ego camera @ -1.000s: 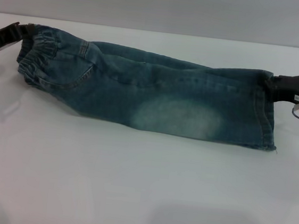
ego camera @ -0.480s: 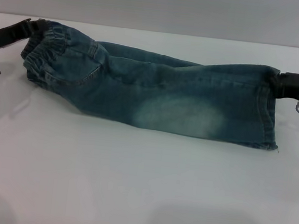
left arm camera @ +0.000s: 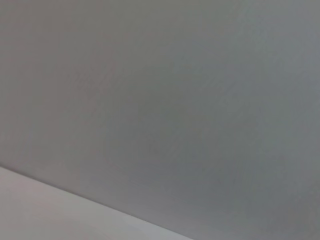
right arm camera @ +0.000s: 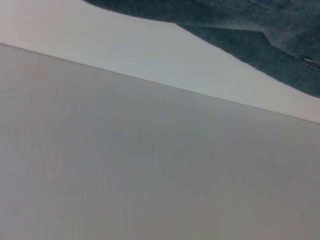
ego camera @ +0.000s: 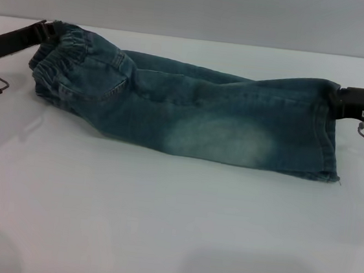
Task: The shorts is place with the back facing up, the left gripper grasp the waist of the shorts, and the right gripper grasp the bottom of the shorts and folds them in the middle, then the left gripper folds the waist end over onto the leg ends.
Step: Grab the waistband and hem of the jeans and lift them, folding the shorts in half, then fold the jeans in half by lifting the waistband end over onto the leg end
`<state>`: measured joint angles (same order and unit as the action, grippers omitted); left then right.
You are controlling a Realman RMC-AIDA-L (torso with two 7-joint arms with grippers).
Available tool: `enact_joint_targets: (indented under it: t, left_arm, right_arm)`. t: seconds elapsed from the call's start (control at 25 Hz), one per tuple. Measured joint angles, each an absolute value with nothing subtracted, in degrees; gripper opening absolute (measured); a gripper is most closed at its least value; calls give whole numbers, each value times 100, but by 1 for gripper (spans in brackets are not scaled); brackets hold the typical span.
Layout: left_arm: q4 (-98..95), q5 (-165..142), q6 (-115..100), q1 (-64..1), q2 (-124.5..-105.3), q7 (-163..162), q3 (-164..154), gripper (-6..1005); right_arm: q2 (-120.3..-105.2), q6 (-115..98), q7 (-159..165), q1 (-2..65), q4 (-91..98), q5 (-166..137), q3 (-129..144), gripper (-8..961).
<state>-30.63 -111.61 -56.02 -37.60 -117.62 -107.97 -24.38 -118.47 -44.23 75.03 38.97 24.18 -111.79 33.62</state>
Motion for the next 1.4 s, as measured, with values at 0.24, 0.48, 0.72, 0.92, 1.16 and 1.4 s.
enact_joint_targets:
  t: [0.24,0.48,0.72,0.92,1.16,1.4]
  left_arm:
    - [-3025,-11163,-5454,-3819,-11762,-10797,-2484,50]
    - [-2917,-11157,-5084,-3878,-11772,-10807,-2484,50]
    - [-2810,-11153,-4958,-3973,-11777,-10737,-2480,300]
    - [-2810,-11109,-4910,-3993,-11778,-10611,-2478,396]
    - [-2864,-10944,-5274,-3817,-11746,-10155,-2477,512]
    - [-2897,-10847,-5812,-3523,-11649,-9668,-2496,776]
  right_arm:
    - [-11847,-4088,7504,3914,2402,-11174,3339,16]
    - [-11860,-3762,7548,3924,2394,-11170,3354,42]
    - [-11864,-3726,7536,3937,2392,-11170,3358,232]
    - [-11866,-3726,7521,3949,2391,-11169,3344,420]
    - [-11874,-3780,7219,3764,2472,-10312,3349,676]
    - [-11859,-3974,6920,3630,2493,-9822,3350,676]
